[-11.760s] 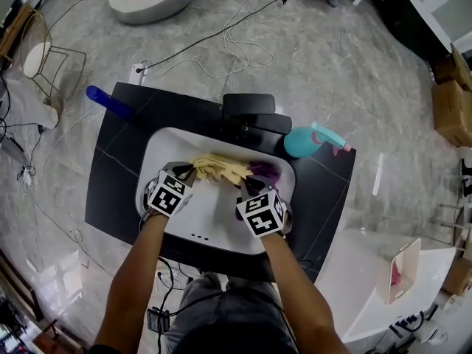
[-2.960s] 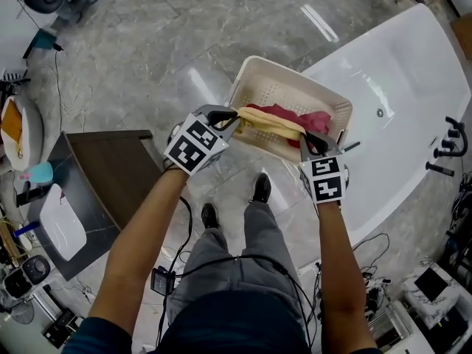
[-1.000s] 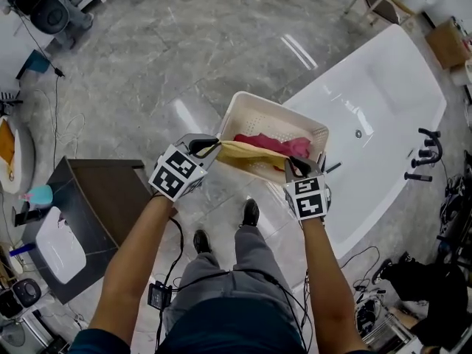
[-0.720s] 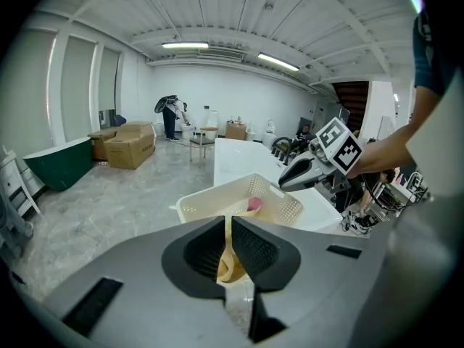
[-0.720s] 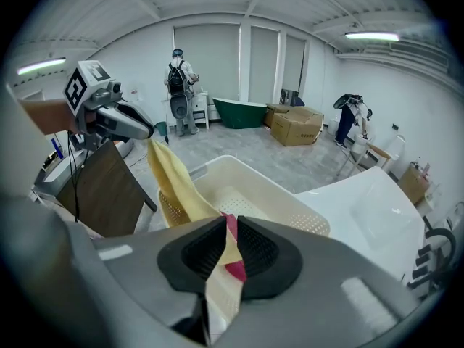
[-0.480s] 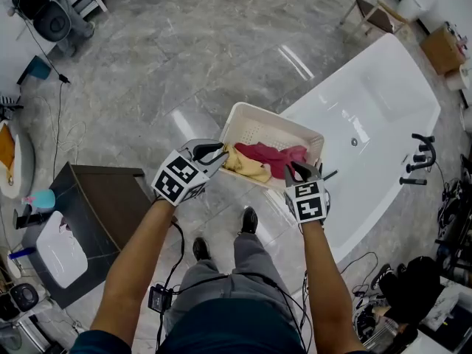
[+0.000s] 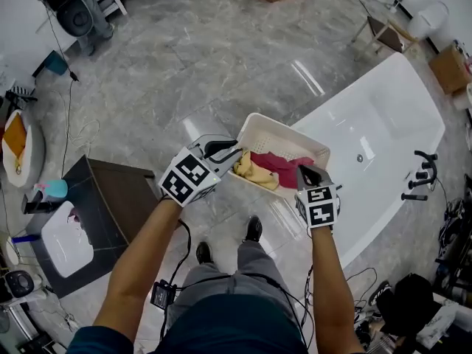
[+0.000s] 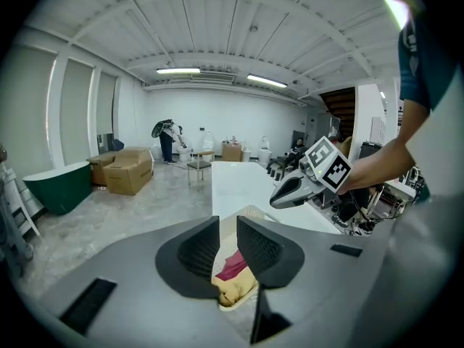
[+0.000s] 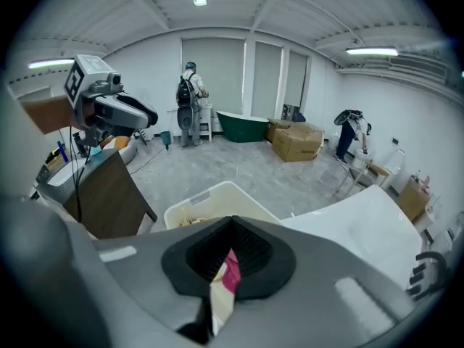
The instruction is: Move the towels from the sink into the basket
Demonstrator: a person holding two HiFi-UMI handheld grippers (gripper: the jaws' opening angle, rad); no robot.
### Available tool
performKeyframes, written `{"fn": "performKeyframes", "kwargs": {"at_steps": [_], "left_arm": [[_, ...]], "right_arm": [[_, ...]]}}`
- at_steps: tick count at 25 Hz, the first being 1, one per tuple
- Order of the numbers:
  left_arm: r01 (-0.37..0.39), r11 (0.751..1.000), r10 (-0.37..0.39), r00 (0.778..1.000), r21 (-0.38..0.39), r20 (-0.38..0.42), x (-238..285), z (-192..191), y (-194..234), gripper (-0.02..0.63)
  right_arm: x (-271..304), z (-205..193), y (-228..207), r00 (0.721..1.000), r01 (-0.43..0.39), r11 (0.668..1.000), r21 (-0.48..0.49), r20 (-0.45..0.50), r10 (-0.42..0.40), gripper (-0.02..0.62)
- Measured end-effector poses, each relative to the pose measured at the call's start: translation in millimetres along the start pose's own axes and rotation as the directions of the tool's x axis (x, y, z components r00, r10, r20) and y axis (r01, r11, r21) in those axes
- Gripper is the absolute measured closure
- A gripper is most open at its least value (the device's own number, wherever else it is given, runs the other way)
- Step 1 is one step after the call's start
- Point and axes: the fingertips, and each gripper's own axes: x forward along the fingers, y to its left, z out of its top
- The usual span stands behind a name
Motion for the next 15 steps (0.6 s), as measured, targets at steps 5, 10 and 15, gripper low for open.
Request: {"fn": "performKeyframes", "kwargs": {"at_steps": [5,10,15], "left_arm": [[-0.060,0.998,0.059,0.997,0.015,0.058,-40,34,2,0.529],[-0.124,0.992,0.121,0.987,0.027,0.105,-81,62,-4,0.529],[-0.186,0.982,0.179,0.972,0.028,0.152,-121,81,-20,0.529]], "right_arm": [[-29,46,14,0.997,-0.039,0.997,-0.063,0.068,0.044,0.586],[-67,90,17,0.986,-0.053,0.993,-0.110,0.153,0.069,0.587],[-107,122,25,0.968,-0.075,0.984,-0.164,0.223,0.111,0.587]]}}
